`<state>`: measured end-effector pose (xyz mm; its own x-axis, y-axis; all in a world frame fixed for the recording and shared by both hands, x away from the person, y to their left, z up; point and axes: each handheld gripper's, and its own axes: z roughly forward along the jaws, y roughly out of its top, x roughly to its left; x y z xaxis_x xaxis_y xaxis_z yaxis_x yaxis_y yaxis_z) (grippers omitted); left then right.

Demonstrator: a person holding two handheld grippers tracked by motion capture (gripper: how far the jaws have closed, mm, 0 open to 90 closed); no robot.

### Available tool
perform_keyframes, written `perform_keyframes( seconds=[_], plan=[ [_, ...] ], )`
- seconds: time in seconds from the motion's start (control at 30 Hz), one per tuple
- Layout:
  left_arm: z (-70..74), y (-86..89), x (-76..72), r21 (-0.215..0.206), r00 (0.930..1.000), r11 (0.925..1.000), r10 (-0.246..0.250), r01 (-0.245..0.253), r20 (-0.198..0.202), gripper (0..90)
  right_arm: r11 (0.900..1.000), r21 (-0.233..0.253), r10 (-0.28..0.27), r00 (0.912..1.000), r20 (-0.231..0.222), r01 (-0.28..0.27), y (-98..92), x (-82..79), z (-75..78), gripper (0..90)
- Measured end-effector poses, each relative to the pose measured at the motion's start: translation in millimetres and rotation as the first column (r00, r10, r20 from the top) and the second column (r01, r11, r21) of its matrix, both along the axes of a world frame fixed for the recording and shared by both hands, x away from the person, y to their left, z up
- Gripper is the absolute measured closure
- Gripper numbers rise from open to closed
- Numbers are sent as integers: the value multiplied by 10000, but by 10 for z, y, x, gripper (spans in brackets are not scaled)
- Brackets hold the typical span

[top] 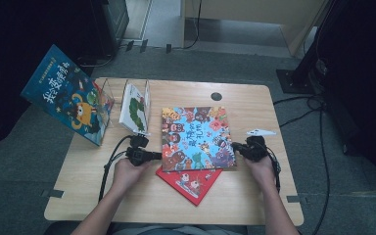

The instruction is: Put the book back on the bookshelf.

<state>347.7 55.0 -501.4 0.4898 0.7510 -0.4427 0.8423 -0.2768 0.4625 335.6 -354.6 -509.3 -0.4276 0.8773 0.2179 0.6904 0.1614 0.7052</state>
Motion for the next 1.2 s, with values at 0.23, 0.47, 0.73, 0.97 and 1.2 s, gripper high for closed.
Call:
perform_keyframes(
  seconds=[0.23, 0.47, 0.73, 0.97, 1.2],
  plan=[
    [-10, -9, -53, -173, 9998, 9998, -34, 31, -193, 900, 9998, -142, 155, 9999, -56, -156, -35, -95, 16, 900],
    [52, -27, -9, 597, 9993, 9980, -232, 214, 296, 783, 9989, -441, 132, 9999, 60, -129, -38, -67, 23, 900],
    [130, 0, 195, -40, 9999, 10000, -59, 59, 117, 579, 9993, -225, -312, 9994, 139, 315, -104, 55, -27, 900],
    [83, -62, 279, 277, 10000, 9996, -41, 40, 23, 542, 9995, 58, -307, 9992, 252, 305, -105, 139, 11, 900],
    [45, -97, 302, 325, 9993, 9990, -311, 304, 198, 441, 9994, 183, -305, 9989, 349, 299, -103, 181, 34, 900]
  ],
)
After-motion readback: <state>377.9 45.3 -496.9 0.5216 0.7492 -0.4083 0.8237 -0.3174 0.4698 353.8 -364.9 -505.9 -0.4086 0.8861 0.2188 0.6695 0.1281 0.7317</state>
